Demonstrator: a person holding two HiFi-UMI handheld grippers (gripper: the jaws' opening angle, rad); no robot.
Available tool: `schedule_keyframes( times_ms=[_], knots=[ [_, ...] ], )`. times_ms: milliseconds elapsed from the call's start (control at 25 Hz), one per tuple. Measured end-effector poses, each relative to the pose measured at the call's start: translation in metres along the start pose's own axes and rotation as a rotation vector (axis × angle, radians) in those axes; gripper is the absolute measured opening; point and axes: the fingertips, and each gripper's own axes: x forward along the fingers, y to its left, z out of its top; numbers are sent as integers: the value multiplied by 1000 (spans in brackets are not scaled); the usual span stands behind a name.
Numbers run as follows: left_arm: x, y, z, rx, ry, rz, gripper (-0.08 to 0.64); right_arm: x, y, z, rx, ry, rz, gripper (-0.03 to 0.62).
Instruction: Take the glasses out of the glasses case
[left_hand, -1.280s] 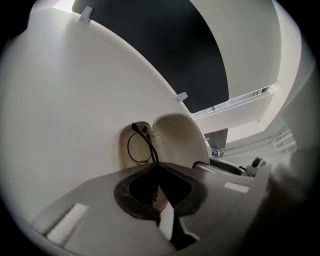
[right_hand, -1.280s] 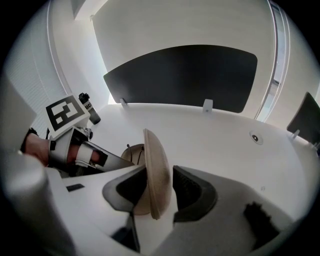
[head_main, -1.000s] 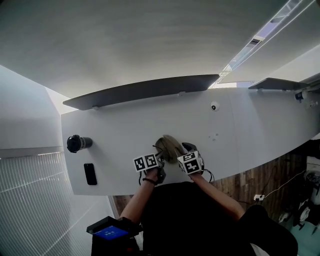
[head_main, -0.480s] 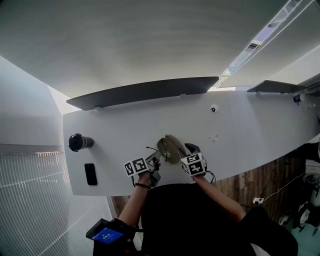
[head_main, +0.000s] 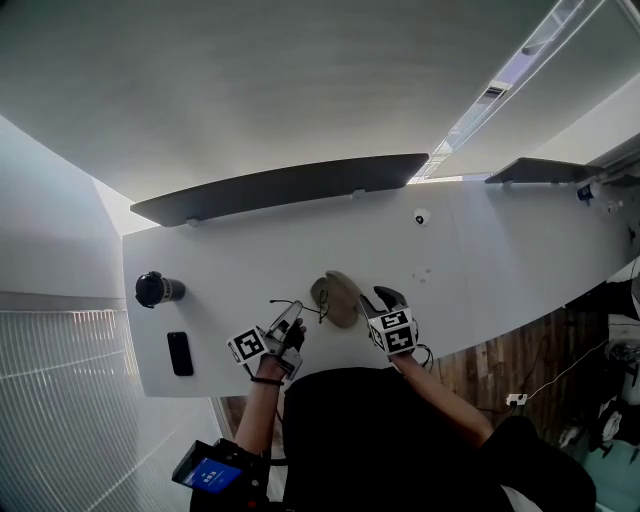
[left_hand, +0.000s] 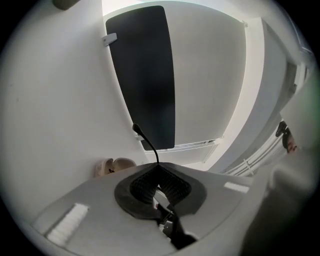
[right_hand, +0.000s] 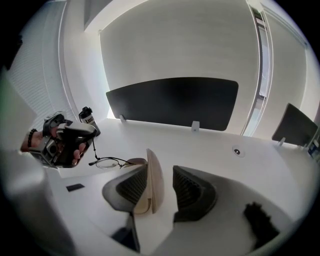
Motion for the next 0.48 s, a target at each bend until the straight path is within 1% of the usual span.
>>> schedule_keyframes(
  times_ms=[40,160,240,360,480],
  knots=[
    [-3,-4,2,13,-3,-11,8,-3,1,3,6,-12,5,169],
    [-10,-25,7,15,-16,-57,8,-14,7,17,41,-54,32,169],
    [-15,-38,13,31,-34,-94,8,-19,11,24,53,-75,48,169],
    [-31,-49,22,73,-63,-132,8,-20,16,26,42,-83,53,169],
    [-54,-48,33,99,-105,-178,8,-19,24,21,31,-72,59,169]
  ],
)
